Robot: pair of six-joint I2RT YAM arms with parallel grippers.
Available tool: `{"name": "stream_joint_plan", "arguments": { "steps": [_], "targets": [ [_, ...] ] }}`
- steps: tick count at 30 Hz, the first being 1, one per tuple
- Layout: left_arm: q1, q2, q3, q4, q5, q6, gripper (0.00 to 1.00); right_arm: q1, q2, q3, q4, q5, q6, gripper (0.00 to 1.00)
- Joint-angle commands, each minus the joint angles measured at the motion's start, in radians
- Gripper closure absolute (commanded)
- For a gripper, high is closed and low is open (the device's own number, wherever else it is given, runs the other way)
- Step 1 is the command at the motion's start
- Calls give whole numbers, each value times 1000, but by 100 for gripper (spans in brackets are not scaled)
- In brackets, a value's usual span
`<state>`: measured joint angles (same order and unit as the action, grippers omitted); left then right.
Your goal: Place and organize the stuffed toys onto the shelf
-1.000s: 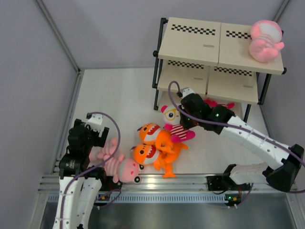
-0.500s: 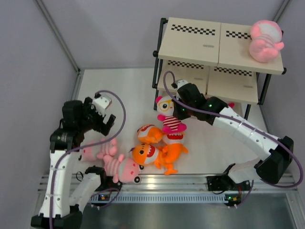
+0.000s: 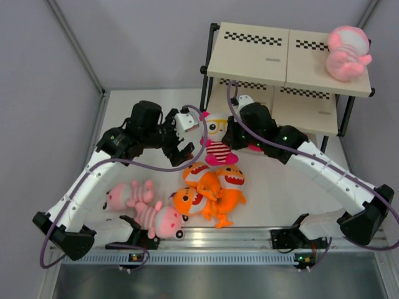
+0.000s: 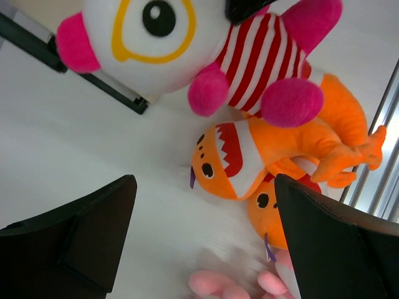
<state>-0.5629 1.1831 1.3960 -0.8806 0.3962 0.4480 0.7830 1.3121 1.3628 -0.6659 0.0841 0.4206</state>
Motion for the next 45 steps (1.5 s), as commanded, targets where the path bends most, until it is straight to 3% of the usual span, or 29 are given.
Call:
{"name": "stream_joint_plan", "arguments": {
  "steps": [1, 11, 14, 15, 17, 18, 19, 20, 21, 22, 25, 27, 28, 31, 35, 39, 41, 45],
  "targets": [
    [-49, 36, 99, 23, 38, -9, 1, -8, -17, 61, 84, -24, 32, 100],
    [-121, 154, 173, 34, 6, 29, 2, -8, -28, 53, 135, -78, 46, 100],
    [-132, 165, 166, 34, 6, 32, 8, -7, -34, 53, 144, -119, 43, 100],
    [-137, 168, 169, 35, 6, 32, 24, -7, -33, 55, 146, -125, 41, 100],
    [-138, 171, 169, 31, 4, 38, 44, -8, -40, 48, 166, -159, 37, 100],
    [-138, 168, 166, 32, 4, 41, 74, -8, -45, 44, 175, -185, 38, 100],
    [-138, 165, 155, 31, 1, 43, 90, -7, -59, 33, 187, -196, 34, 100],
    [-138, 164, 155, 34, 0, 38, 100, -8, -68, 27, 198, -207, 29, 100],
    [-138, 159, 152, 32, 0, 35, 100, -10, -76, 24, 210, -216, 20, 100],
    [-138, 156, 144, 32, -2, 32, 100, -10, -95, 15, 213, -219, -5, 91],
    [-137, 133, 141, 32, 9, 6, 100, -10, -147, -19, 209, -224, -98, 49],
    [-132, 112, 143, 32, 58, -3, 100, -11, -194, -53, 219, -198, -161, 38],
    [-121, 107, 153, 32, 79, -11, 100, -10, -250, -103, 230, -185, -225, 26],
    [-109, 90, 187, 31, 162, -37, 100, -11, -393, -236, 316, -246, -406, 11],
    [-103, 79, 233, 32, 202, -60, 100, -11, -519, -324, 312, -432, -592, 11],
    [-97, 88, 259, 34, 191, -98, 100, -10, -542, -352, 318, -601, -626, 14],
    [-95, 99, 262, 46, 173, -129, 100, 8, -515, -364, 348, -603, -617, 17],
    [-92, 118, 267, 75, 155, -183, 100, 143, -494, -378, 434, -366, -647, 18]
  ]
}}
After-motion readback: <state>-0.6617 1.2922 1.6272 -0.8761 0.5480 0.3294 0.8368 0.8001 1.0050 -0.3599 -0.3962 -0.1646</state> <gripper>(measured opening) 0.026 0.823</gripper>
